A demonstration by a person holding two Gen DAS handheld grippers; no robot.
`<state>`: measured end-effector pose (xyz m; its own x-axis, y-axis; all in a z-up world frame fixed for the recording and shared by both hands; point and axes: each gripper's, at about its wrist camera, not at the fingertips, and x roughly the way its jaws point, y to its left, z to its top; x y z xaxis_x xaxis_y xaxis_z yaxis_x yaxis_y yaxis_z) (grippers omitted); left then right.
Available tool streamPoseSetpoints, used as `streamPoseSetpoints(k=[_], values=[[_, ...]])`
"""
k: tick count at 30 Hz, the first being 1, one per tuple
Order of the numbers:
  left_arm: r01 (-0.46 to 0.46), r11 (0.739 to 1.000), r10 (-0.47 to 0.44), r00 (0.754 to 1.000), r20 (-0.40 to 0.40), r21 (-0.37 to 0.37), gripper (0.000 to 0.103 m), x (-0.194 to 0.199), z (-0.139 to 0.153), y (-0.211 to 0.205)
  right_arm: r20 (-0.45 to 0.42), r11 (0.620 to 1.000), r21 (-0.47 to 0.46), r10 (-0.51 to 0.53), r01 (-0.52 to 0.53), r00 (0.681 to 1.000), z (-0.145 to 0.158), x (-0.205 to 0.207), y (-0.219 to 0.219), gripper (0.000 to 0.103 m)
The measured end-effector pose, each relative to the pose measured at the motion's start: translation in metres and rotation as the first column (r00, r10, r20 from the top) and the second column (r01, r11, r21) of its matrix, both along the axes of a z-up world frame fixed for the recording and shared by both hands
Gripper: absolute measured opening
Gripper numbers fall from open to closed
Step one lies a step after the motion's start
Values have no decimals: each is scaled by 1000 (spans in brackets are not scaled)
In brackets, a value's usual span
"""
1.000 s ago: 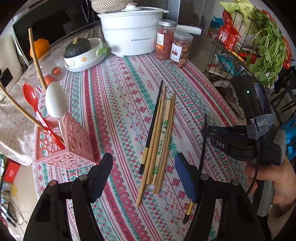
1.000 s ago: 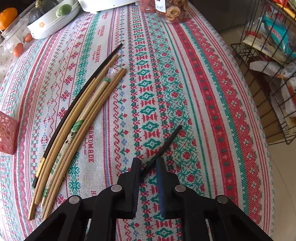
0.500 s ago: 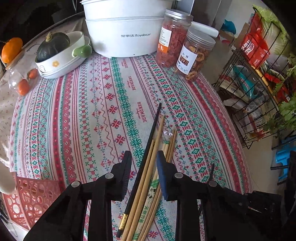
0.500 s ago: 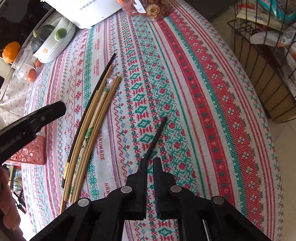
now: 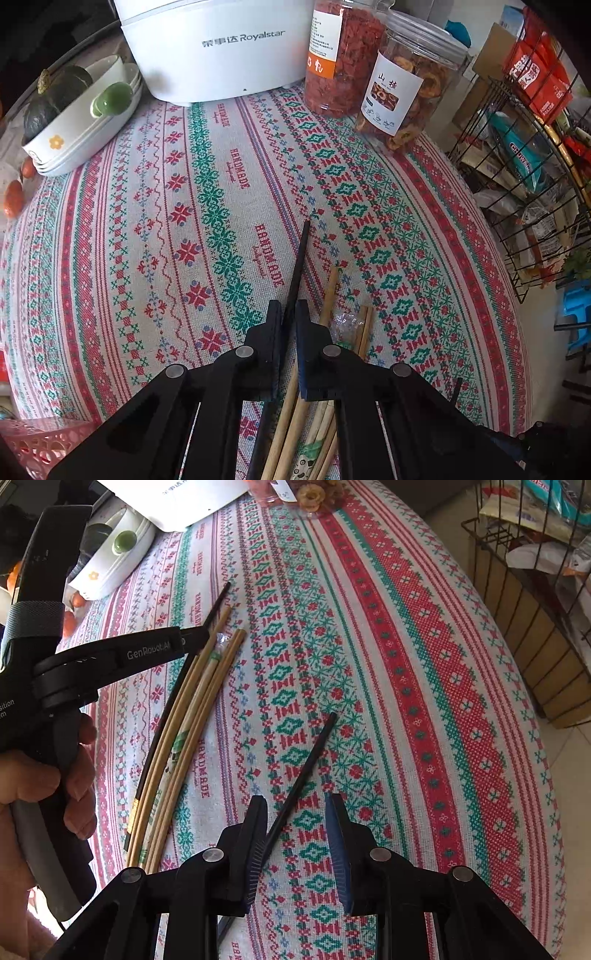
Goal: Organize utensils
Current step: 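Grasp and lift a black chopstick with the left tool while the right tool holds its chopstick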
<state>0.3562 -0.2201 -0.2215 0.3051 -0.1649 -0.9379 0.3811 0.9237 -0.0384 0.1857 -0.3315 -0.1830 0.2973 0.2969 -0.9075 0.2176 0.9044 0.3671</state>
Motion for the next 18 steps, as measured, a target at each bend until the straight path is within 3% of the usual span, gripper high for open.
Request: streamPoseSetpoints(k=[7,13,16,18], values=[[-4,1000,4,995,102,3,6,-27,20,29,-23,999,-44,15,-16,1000,-9,5,12,42],[24,999,-18,982,189,-32,5,-71,59,61,-8,977,-200,68,-69,998,-9,11,45,60],[21,998,-10,977,215,-53,5,-92,75,76,-13,951,-299,78,-79,997,-12,12,59,60],[18,997,0,974,227,-76,5,-111,87,88,-15,935,-344,82,-83,996,-13,13,65,46]])
